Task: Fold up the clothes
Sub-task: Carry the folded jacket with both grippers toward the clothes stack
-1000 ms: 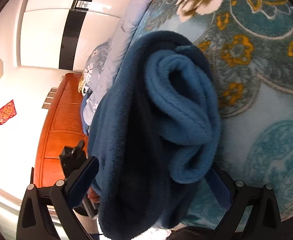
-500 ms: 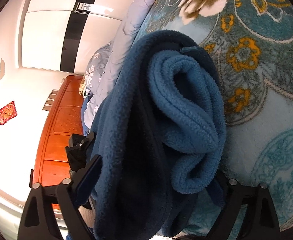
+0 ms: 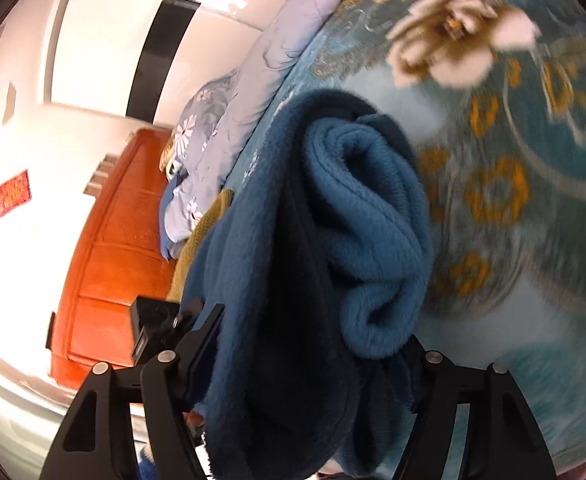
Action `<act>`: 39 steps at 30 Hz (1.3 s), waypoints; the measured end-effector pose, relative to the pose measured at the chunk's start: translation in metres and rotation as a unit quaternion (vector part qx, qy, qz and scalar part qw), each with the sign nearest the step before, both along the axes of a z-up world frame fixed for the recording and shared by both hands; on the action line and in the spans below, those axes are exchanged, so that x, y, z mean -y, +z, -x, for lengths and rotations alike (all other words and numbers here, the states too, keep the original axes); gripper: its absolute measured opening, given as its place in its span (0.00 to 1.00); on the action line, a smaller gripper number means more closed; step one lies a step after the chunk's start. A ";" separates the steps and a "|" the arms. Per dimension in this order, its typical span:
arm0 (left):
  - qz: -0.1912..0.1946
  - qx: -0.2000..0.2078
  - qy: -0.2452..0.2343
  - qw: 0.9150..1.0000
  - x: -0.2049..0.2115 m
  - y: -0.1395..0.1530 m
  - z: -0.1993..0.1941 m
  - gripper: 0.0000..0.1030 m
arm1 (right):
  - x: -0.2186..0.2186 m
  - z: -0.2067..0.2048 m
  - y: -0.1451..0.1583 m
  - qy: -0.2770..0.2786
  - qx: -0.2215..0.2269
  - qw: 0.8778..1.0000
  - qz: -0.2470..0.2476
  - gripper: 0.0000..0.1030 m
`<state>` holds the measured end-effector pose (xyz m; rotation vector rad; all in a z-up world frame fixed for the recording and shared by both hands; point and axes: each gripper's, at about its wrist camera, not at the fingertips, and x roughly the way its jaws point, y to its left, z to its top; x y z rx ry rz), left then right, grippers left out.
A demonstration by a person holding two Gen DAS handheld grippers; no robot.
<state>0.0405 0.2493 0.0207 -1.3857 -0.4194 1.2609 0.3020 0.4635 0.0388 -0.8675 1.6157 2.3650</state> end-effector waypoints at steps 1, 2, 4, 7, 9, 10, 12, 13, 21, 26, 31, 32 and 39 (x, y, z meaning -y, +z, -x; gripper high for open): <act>0.003 -0.004 -0.003 1.000 0.003 -0.001 -0.010 0.60 | -0.004 0.001 0.000 0.006 0.004 1.000 -0.002 0.71; 0.006 -0.010 -0.004 1.000 0.004 -0.002 -0.016 0.60 | -0.008 0.001 0.000 0.012 0.009 1.000 -0.003 0.71; 0.009 -0.017 0.004 1.000 0.008 -0.004 -0.022 0.60 | -0.016 0.002 0.000 0.023 0.018 1.000 -0.005 0.71; 0.011 -0.013 0.018 1.000 0.008 -0.006 -0.020 0.62 | -0.019 0.002 -0.006 0.027 0.018 0.999 0.001 0.71; 0.021 -0.031 0.019 0.999 0.005 -0.001 -0.020 0.63 | -0.025 0.009 -0.007 0.020 0.013 1.000 0.006 0.71; 0.025 -0.042 0.018 0.999 0.004 0.002 -0.020 0.64 | -0.026 0.008 -0.008 0.017 0.010 1.000 0.010 0.72; 0.034 -0.061 0.014 0.997 0.001 0.009 -0.020 0.66 | -0.027 0.006 -0.010 0.015 0.007 1.000 0.014 0.73; 0.038 -0.068 0.012 0.997 0.000 0.012 -0.020 0.67 | -0.028 0.006 -0.012 0.015 0.006 1.000 0.015 0.73; 0.053 -0.045 0.023 0.997 0.002 0.012 -0.011 0.76 | -0.029 0.017 -0.018 0.023 0.008 1.000 0.018 0.81; 0.064 -0.036 0.023 0.997 -0.001 0.008 -0.003 0.81 | -0.028 0.017 -0.024 0.026 0.004 0.999 0.021 0.84; 0.077 -0.040 0.021 0.996 -0.008 0.003 0.001 0.88 | -0.028 0.014 -0.026 0.029 0.000 0.999 0.021 0.85; 0.078 -0.041 0.023 0.996 -0.009 0.002 0.001 0.89 | -0.028 0.013 -0.026 0.029 -0.001 0.999 0.021 0.85; 0.070 -0.030 0.033 0.997 -0.013 0.000 0.000 0.89 | -0.024 0.012 -0.024 0.030 -0.004 0.999 0.014 0.84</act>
